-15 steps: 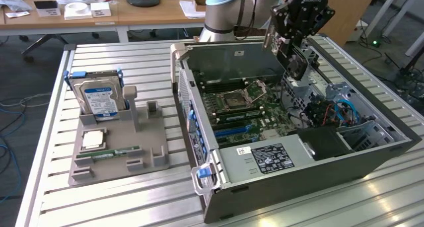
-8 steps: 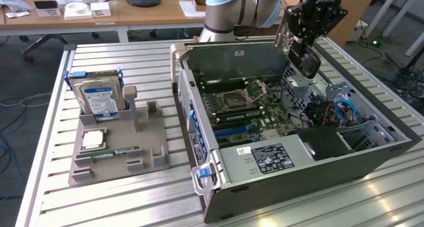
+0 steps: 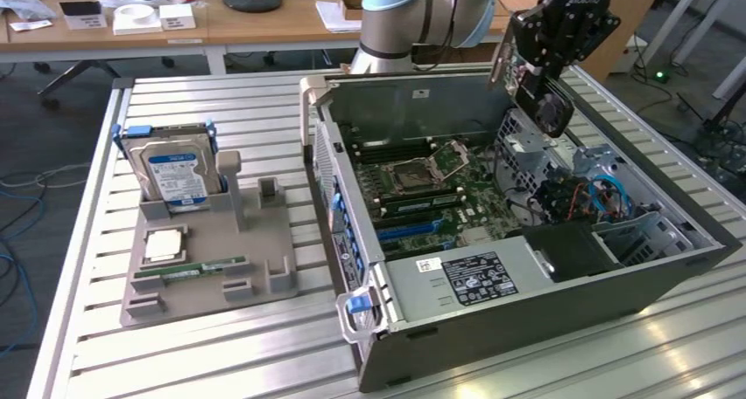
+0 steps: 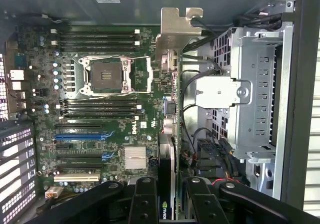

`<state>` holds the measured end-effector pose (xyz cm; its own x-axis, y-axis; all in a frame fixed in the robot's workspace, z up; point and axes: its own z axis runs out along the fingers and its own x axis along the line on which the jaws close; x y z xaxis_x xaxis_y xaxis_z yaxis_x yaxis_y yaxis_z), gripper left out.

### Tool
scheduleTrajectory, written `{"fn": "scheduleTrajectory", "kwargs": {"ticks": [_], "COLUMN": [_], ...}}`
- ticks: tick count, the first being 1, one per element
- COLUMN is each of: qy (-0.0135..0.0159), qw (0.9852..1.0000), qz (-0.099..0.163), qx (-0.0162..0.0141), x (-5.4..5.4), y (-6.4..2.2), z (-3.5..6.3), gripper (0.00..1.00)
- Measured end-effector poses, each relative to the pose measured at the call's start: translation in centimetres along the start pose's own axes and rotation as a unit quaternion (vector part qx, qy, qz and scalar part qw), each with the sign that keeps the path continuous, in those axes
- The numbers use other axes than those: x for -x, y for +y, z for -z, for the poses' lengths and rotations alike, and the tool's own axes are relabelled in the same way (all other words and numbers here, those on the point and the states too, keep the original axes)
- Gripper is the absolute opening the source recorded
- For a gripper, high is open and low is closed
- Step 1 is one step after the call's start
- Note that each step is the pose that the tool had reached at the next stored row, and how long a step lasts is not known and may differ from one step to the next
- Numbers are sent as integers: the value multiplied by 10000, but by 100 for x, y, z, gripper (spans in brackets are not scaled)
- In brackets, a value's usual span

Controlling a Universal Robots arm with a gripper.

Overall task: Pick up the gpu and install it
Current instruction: 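Pick up the gpu and move the gpu toward the slot, then insert the gpu into the slot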

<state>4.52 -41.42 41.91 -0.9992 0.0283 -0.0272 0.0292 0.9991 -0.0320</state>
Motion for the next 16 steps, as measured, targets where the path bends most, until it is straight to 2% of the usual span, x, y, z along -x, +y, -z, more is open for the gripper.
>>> {"fn": "scheduleTrajectory", "kwargs": {"ticks": [13,16], "qy": [0,-4], "qw": [10000,9999], "qz": [3,136], "qx": [0,4], "x": [0,-3], "y": [0,0], "z": [0,-5], "gripper": [26,26]}}
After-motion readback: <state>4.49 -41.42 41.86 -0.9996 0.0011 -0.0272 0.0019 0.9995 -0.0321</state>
